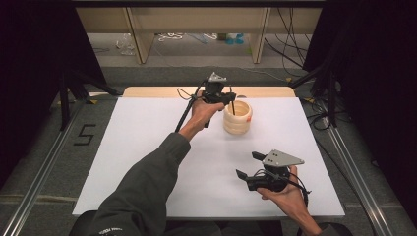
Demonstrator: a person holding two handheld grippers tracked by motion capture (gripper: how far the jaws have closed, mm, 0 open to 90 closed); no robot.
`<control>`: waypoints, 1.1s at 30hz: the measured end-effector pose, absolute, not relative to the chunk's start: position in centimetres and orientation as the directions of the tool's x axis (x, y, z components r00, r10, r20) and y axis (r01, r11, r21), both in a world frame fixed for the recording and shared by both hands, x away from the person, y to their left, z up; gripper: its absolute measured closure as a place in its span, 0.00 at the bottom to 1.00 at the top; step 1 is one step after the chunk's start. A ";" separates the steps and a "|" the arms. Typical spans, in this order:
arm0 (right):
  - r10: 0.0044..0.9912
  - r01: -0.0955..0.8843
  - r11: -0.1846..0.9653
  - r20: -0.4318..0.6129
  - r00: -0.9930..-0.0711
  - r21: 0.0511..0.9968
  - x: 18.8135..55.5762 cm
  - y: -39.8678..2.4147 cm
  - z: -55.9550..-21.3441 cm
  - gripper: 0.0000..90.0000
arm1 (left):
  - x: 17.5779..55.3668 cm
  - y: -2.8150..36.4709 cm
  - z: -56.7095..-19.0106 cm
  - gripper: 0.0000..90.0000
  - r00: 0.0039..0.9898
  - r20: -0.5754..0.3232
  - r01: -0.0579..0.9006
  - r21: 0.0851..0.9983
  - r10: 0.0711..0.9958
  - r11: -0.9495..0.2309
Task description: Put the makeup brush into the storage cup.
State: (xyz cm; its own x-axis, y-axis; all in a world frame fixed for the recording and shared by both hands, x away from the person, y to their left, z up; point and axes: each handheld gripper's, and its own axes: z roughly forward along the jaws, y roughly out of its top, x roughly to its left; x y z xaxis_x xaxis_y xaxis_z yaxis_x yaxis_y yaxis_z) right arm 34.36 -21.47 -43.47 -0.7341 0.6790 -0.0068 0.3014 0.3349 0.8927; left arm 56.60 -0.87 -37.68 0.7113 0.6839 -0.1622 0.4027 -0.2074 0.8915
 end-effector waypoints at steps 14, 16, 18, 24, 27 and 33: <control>0.674 0.294 0.323 -0.001 -0.739 0.900 34.4 -21.4 -43.6 0.20 | 56.5 -1.1 -39.1 0.93 0.707 -0.189 0.421 0.887 0.682 -0.190; 0.677 0.301 0.334 -0.005 -0.736 0.893 34.3 -21.4 -43.5 0.20 | 56.5 -1.1 -39.1 0.89 0.704 -0.199 0.429 0.884 0.682 -0.185; 0.678 0.300 0.336 -0.008 -0.735 0.893 34.4 -21.5 -43.5 0.20 | 56.4 -1.1 -39.0 0.74 0.695 -0.200 0.433 0.883 0.690 -0.180; 0.676 0.294 0.323 -0.002 -0.737 0.900 34.4 -21.4 -43.6 0.20 | 55.9 -0.2 -37.9 0.39 0.662 -0.180 0.432 0.885 0.728 -0.175; 0.680 0.289 0.315 -0.003 -0.733 0.904 34.5 -21.3 -43.7 0.20 | 55.5 0.8 -37.2 0.34 0.650 -0.140 0.407 0.894 0.747 -0.186; 0.679 0.296 0.321 0.000 -0.734 0.899 34.5 -21.4 -43.7 0.20 | 54.9 2.5 -36.7 0.30 0.636 -0.166 0.418 0.895 0.754 -0.156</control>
